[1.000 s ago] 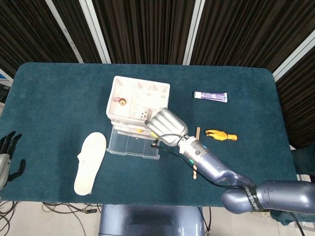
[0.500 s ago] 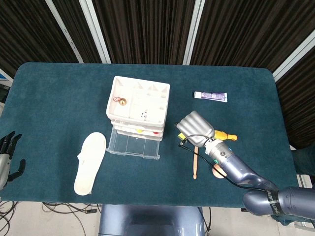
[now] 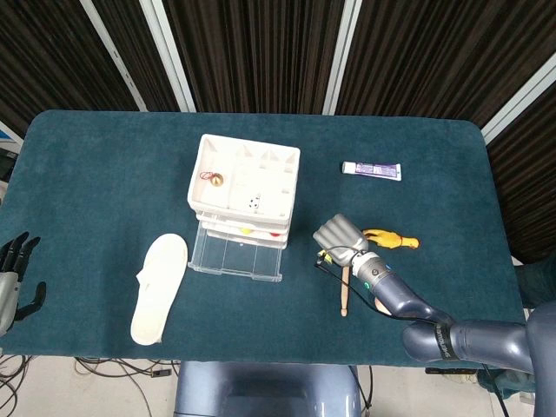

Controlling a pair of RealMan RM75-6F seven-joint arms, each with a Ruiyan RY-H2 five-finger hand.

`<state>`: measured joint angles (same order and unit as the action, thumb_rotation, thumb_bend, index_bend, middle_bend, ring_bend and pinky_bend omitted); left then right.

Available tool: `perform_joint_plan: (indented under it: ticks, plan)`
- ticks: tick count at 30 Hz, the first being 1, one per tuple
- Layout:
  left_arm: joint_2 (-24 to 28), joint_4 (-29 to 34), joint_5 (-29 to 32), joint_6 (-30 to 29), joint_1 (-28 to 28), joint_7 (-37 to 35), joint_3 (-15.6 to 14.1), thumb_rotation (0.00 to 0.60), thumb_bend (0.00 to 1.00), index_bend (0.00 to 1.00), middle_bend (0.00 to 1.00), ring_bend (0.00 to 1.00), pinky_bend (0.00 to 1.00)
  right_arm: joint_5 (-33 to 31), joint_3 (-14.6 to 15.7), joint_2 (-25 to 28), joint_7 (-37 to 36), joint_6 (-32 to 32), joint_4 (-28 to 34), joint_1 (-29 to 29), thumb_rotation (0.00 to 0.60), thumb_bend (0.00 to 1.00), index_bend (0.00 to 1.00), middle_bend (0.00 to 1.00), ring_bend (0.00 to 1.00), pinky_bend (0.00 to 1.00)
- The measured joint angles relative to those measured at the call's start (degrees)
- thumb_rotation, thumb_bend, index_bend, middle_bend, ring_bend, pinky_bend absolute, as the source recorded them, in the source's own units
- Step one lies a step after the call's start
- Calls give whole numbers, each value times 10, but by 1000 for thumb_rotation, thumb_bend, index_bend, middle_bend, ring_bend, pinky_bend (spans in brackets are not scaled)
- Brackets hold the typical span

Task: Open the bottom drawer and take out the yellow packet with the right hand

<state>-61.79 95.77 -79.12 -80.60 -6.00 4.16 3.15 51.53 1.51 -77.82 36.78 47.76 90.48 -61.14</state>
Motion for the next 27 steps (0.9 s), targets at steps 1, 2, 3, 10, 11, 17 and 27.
perform_joint_plan:
  ticks: [1,2,3,10,11,17,27]
  plan:
    - [0,0,0,0,0,0,0,600,463,54,0,0,127,-1,1,-7,1,-3,-7,1,600,393,604,1000,1000,1000]
    - [0,0,0,0,0,1,0,600,463,54,0,0,131,-2,2,-13,1,-6,-14,2,600,371,587,1000,1000,1000]
    - [0,0,0,0,0,1,0,600,463,54,0,0,133,-2,2,-20,1,-9,-20,3,600,350,558,1000,1000,1000]
    - [-1,0,2,1,0,2,0,600,463,54,0,0,148,-10,-1,-31,1,-25,-25,3,600,197,226,1000,1000,1000]
    - [0,0,2,1,-1,2,0,600,463,54,0,0,150,-15,0,-30,4,-27,-23,1,600,192,209,1000,1000,1000]
    - [1,1,3,2,-1,2,0,600,463,54,0,0,162,-63,2,-21,35,-28,0,-10,600,186,149,1000,1000,1000]
    - [1,1,4,0,0,4,2,600,463,54,0,0,162,-74,-11,48,45,65,72,6,600,185,159,686,847,891]
